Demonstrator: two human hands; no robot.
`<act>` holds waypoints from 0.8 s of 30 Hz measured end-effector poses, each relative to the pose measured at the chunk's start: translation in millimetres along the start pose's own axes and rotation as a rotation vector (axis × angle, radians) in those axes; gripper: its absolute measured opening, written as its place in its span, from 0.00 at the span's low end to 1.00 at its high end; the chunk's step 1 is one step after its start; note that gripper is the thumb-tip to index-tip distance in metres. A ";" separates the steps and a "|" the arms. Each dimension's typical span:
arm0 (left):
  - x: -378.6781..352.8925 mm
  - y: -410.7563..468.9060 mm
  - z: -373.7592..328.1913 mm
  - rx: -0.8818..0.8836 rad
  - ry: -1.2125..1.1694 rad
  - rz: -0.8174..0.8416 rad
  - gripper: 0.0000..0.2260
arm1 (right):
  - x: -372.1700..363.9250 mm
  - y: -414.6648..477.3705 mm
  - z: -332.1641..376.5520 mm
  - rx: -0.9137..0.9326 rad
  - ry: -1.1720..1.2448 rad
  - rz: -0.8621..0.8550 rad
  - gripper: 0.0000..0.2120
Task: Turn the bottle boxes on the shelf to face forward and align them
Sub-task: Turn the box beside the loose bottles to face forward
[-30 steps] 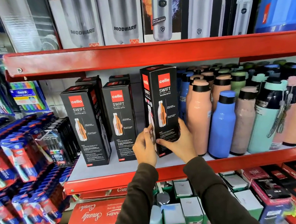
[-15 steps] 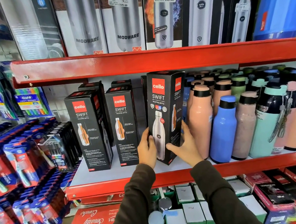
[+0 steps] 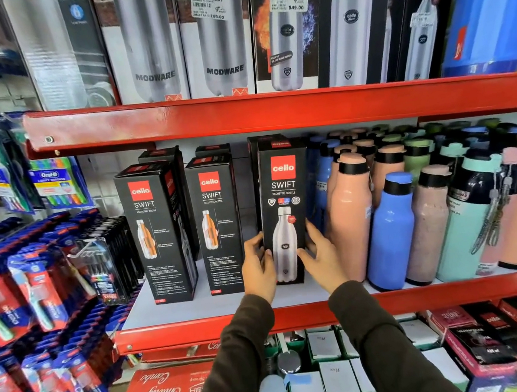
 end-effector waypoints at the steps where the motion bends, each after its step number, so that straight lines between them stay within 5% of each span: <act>1: -1.2 0.2 2.0 0.015 0.008 0.000 0.16 | 0.1 1.2 -2.2 -0.009 -0.003 -0.012 0.35; 24: -12.2 2.6 18.0 0.159 0.048 -0.007 0.15 | 2.1 8.5 -26.2 -0.046 -0.088 -0.113 0.32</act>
Point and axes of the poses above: each hand's wrist, its own y-axis towards the middle knuckle, its own x-axis out of the back of the hand, z = x × y, the point moved 10 cm from there along y, towards the middle knuckle, and after that the axes turned 15 degrees about y, right-handed, at the moved point
